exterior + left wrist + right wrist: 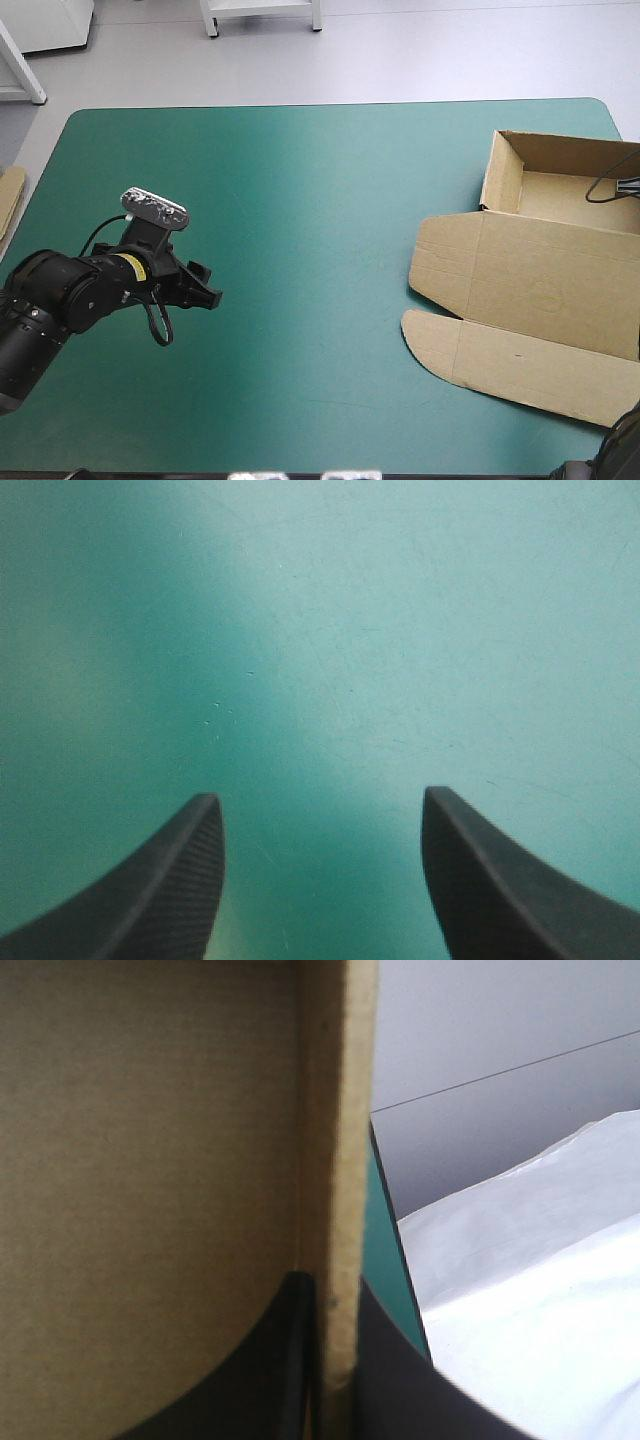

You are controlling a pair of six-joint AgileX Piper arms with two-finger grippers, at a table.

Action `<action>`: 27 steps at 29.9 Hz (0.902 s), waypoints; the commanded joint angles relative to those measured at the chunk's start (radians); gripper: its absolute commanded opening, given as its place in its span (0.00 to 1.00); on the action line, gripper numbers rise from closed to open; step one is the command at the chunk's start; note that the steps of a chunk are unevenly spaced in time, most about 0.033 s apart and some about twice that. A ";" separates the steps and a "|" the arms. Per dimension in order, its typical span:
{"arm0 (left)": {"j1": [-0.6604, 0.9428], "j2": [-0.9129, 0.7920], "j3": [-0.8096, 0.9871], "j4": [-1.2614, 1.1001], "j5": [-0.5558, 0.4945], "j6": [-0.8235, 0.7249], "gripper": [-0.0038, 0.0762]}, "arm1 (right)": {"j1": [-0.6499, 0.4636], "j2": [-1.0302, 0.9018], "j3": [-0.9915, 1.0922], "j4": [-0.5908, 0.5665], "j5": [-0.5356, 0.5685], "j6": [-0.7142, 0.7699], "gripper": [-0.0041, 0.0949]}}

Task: Fold the box

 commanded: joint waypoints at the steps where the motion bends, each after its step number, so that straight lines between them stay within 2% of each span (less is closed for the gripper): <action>1: -0.006 -0.021 -0.026 0.001 -0.044 0.002 0.57 | -0.010 -0.026 -0.025 -0.078 -0.066 0.008 0.14; 3: -0.006 -0.021 -0.026 0.001 -0.044 0.002 0.57 | -0.010 -0.025 -0.025 -0.073 -0.084 0.008 0.28; 4: -0.006 -0.021 -0.026 0.001 -0.044 0.002 0.57 | -0.010 -0.025 -0.028 -0.068 -0.096 0.008 0.40; 7: -0.006 -0.021 -0.026 0.003 -0.044 0.002 0.57 | -0.010 -0.027 -0.047 -0.068 -0.101 0.044 0.66; 9: -0.006 -0.021 -0.026 0.013 -0.048 0.002 0.57 | -0.010 -0.029 -0.066 -0.060 -0.093 0.061 0.73; 11: -0.006 -0.026 -0.026 0.026 -0.050 0.002 0.57 | -0.010 -0.037 -0.091 -0.026 -0.068 0.061 0.73; 14: -0.006 -0.038 -0.028 0.069 -0.054 0.002 0.57 | -0.006 -0.070 -0.110 0.095 -0.012 0.031 0.70; 17: -0.006 -0.062 -0.028 0.106 -0.062 -0.019 0.57 | 0.007 -0.135 -0.106 0.296 0.071 -0.054 0.65; 20: -0.006 -0.101 -0.025 0.160 -0.064 -0.066 0.57 | 0.047 -0.227 -0.099 0.487 0.176 -0.135 0.54; 23: -0.006 -0.149 -0.025 0.235 -0.060 -0.117 0.57 | 0.115 -0.346 -0.064 0.581 0.174 -0.183 0.42; 27: -0.006 -0.219 -0.025 0.310 -0.056 -0.172 0.57 | 0.244 -0.494 -0.019 0.610 0.145 -0.220 0.39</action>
